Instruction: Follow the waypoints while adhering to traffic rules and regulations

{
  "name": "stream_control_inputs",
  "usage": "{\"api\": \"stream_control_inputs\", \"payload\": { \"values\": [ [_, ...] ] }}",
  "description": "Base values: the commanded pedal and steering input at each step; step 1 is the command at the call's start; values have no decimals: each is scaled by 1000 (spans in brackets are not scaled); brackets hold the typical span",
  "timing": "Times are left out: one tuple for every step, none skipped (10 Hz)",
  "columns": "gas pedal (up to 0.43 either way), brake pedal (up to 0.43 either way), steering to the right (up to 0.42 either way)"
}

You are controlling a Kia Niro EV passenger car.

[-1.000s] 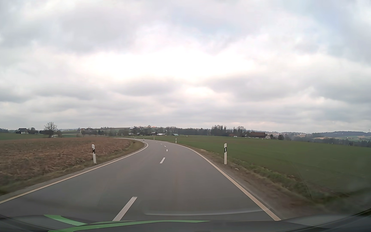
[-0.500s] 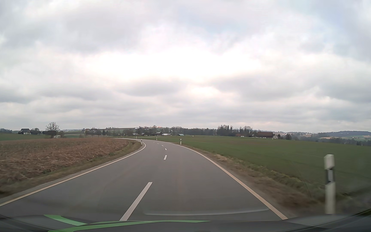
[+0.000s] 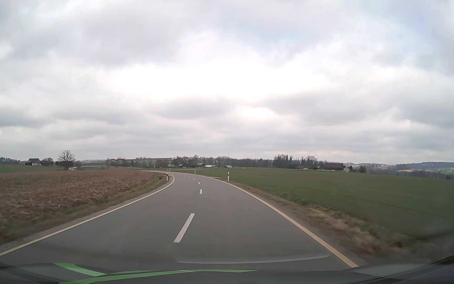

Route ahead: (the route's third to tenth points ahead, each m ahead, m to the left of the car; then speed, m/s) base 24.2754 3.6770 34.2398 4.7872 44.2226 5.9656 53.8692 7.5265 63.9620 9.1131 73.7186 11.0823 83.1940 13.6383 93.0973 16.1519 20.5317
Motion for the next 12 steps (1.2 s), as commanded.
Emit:
{"api": "stream_control_inputs", "payload": {
  "values": [
    [169,0,-16],
    [169,0,-16],
    [169,0,-16],
    [169,0,-16],
    [177,0,-17],
    [177,0,-19],
    [177,0,-20],
    [177,0,-20],
    [177,0,-20],
    [177,0,-20],
    [189,0,-20],
    [189,0,-20]
  ]
}}
